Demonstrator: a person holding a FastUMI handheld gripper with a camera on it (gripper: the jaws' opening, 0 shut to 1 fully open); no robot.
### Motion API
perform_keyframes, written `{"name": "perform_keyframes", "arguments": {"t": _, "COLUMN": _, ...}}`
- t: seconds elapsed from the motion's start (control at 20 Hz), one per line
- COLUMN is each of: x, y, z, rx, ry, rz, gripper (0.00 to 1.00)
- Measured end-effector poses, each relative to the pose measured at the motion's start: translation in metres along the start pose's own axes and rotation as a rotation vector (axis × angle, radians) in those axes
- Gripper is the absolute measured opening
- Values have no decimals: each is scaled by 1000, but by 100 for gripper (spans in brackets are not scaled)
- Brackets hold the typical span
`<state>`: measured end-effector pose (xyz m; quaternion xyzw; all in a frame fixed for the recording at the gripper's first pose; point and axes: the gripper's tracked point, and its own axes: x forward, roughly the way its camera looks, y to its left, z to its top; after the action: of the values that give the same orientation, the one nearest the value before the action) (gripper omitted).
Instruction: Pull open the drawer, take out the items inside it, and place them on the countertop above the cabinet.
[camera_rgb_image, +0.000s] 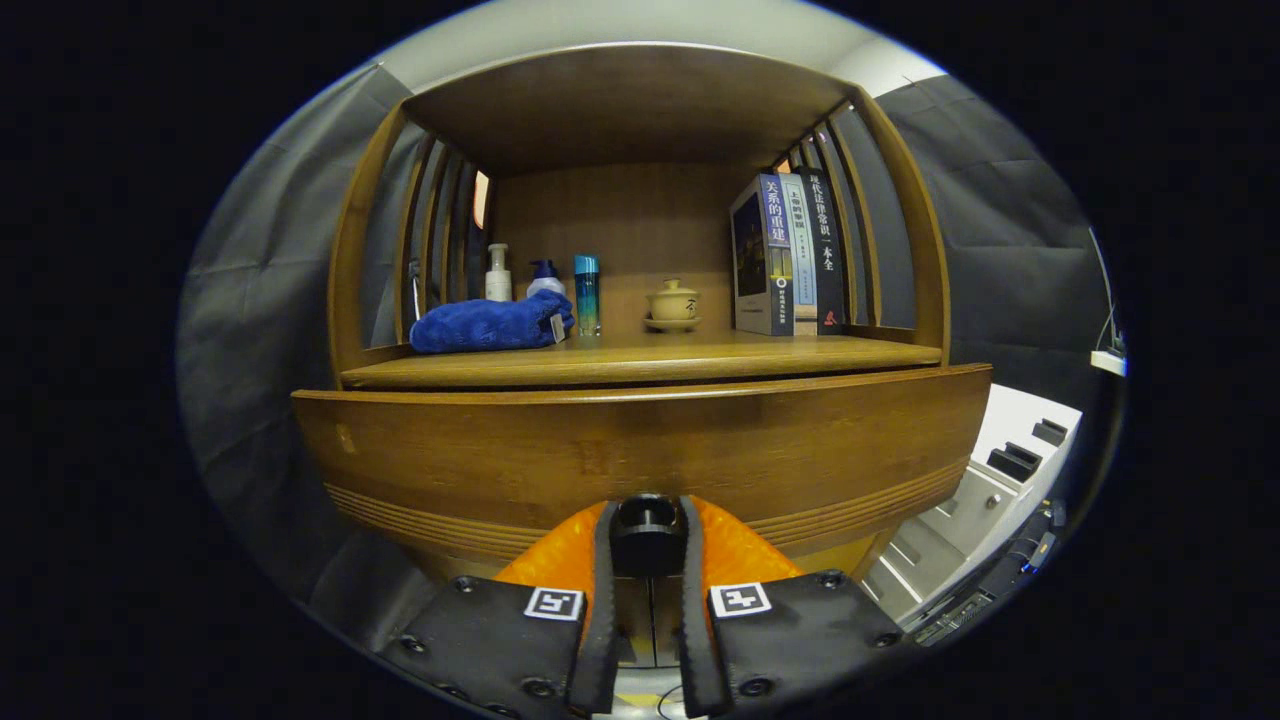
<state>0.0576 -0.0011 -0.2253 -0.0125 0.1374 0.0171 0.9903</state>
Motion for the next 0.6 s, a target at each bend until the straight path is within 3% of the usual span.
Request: {"name": "perform_keyframes", "arguments": {"t": 0.6, "x": -76, "y": 0, "z": -11, "rx": 13, "ry": 29, "rz": 11, "gripper": 33}}
